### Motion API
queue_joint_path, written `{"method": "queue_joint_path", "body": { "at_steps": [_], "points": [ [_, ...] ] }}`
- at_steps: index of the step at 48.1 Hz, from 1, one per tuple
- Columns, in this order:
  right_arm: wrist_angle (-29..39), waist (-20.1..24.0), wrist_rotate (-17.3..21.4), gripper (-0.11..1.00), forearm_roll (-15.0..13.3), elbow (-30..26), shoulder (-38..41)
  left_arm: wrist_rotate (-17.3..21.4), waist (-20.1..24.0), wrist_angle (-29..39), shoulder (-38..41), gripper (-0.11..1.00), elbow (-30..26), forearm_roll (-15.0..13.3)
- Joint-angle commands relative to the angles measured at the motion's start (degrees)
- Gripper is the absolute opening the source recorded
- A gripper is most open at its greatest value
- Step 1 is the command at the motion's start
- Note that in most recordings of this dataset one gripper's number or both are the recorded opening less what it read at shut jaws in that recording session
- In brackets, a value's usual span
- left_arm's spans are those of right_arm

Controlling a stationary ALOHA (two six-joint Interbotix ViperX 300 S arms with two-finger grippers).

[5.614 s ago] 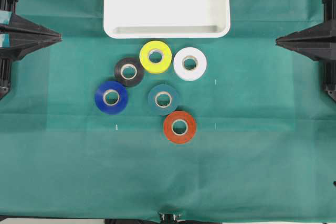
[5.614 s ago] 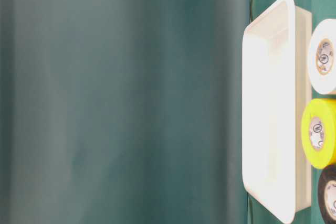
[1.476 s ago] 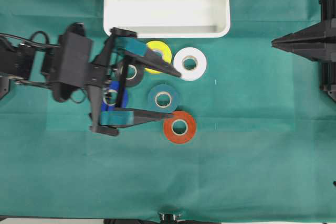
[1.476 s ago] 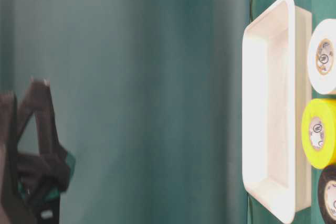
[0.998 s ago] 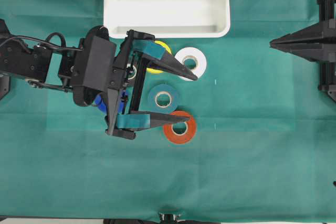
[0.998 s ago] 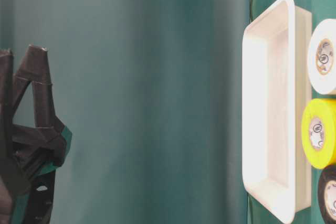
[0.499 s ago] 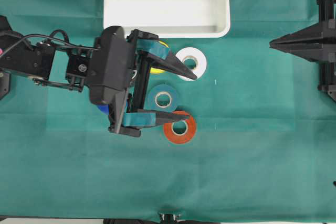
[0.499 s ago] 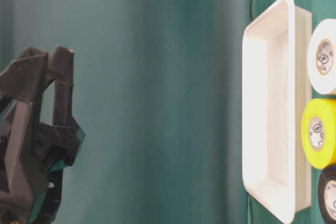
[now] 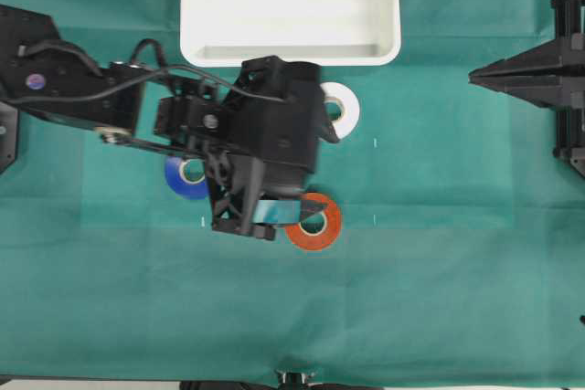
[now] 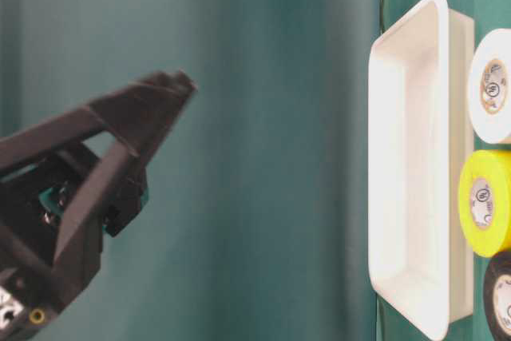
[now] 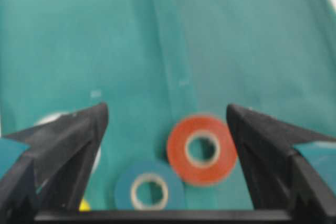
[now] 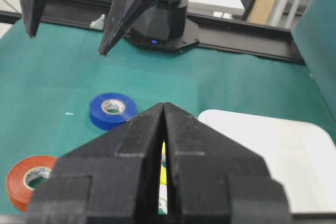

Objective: Pick up the tape from a random location and place it into the white case.
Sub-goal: 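Swing the left gripper over the tape cluster toward the orange-red roll, then lower the open left gripper over the orange-red tape roll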

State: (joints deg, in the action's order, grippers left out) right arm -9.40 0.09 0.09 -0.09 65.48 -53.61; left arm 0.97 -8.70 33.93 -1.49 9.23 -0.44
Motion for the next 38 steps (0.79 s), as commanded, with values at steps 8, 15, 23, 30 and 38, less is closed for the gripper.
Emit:
{"method": "queue_joint_path", "body": {
  "at_steps": [8,15,23,30,38],
  "points": [
    [0.18,0.09,0.18,0.0,0.18,-1.58,0.53,0.18,0.18,13.01,2.46,0.95,-8.17,0.26],
    [0.44,0.09,0.18,0.0,0.18,-1.58,0.53,0.26,0.09,16.52,3.52,0.96,-10.81,0.44],
    [0.88,0.18,0.18,0.0,0.18,-1.67,0.53,0.26,0.18,16.88,3.6,0.96,-11.16,0.44],
    [0.79,0.18,0.18,0.0,0.18,-1.67,0.53,0.26,0.18,16.88,3.6,0.96,-11.16,0.44],
    [0.88,0.18,0.35,0.0,0.18,-1.58,0.53,0.18,0.18,15.82,3.52,0.96,-10.81,0.44]
  ]
}}
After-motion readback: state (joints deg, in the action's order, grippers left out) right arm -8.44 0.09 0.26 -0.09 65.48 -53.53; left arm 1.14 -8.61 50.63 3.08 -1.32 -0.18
